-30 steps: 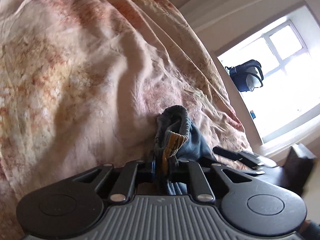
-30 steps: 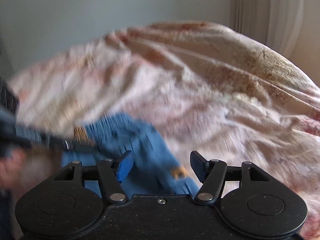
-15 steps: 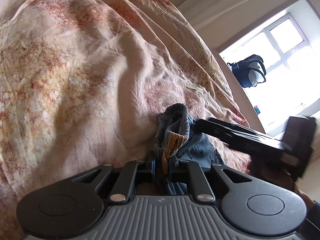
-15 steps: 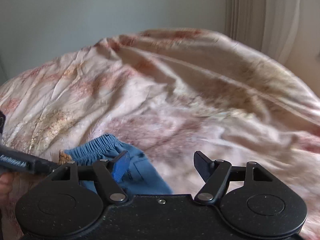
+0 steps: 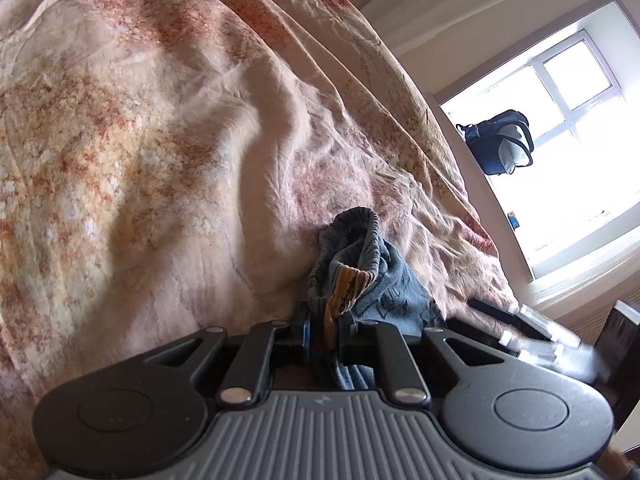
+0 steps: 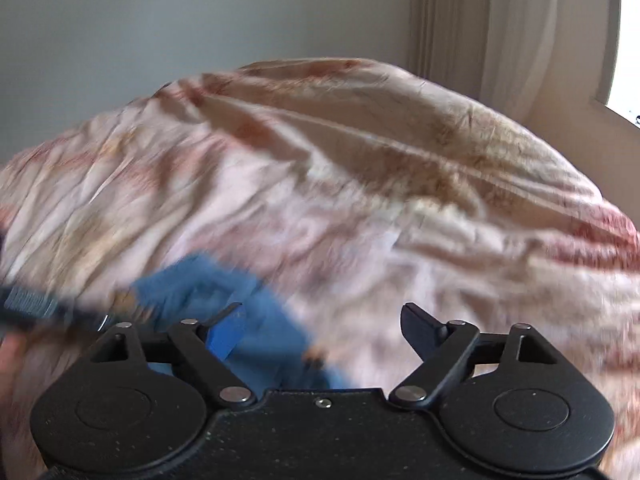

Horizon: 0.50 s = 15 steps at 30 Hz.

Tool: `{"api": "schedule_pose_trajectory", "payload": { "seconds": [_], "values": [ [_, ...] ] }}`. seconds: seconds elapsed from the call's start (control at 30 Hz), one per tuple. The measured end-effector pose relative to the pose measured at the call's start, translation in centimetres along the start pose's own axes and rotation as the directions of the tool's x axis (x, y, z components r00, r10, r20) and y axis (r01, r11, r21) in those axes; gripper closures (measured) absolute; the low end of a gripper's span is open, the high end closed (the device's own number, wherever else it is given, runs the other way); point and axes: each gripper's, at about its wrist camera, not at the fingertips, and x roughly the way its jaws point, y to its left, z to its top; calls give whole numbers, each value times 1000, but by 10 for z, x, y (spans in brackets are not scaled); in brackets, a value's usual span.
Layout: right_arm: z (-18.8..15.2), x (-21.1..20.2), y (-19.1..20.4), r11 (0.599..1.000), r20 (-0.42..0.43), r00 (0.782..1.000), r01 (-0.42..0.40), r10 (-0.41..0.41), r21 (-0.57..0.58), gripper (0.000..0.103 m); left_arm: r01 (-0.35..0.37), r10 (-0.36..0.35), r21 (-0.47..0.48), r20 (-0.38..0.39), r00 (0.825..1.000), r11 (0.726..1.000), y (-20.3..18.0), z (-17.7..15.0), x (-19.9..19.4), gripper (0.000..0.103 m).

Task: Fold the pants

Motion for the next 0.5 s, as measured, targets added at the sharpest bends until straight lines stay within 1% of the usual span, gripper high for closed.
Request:
{"api": "schedule_pose_trajectory", "payload": {
  "seconds": [0.03,0.07,0.1,0.13,0.17,0.2,0.23,0.27,0.3,0.33,0.37,0.4,0.5],
  "values": [
    [-3,3,-1,1000,-25,1000,13,-13,-1,17,-4,4,5,2,1000,1000,-1,0,0,90],
    [-9,7,-2,998,-59,997,55,-56,-18,17,-8,8,10,5,1000,1000,-2,-1,0,89],
    [-14,13,-4,989,-95,985,139,-144,-58,18,-11,11,20,9,1000,1000,-3,-2,0,89],
    [-18,17,-8,974,-97,971,211,-219,-88,17,-18,17,31,13,1000,999,-5,-2,1,89],
    [-20,14,-16,965,-72,964,251,-257,-77,14,-23,22,38,16,1000,999,-7,-2,1,89],
    [-18,8,-24,951,-56,950,306,-308,-42,15,-28,27,48,21,999,998,-8,-3,1,89],
    [-15,0,-29,925,-44,924,381,-380,2,17,-31,30,56,25,999,998,-9,-3,1,89],
    [-12,-11,-31,909,-23,910,414,-414,37,20,-37,35,64,29,999,997,-10,-4,2,89],
    [-11,-24,-30,916,1,918,396,-397,67,20,-41,39,71,33,999,997,-12,-4,2,89],
    [-13,-35,-30,930,15,932,359,-361,84,19,-46,43,81,38,998,996,-14,-5,1,89],
    [-15,-48,-23,942,24,944,325,-328,84,15,-51,46,95,46,998,994,-16,-5,0,89],
    [-20,-59,-14,951,32,952,302,-305,68,11,-60,54,113,53,997,992,-19,-6,-1,89],
    [-52,-92,17,968,37,967,250,-250,8,7,-91,77,172,85,993,981,-29,-11,-5,89]
  ]
}}
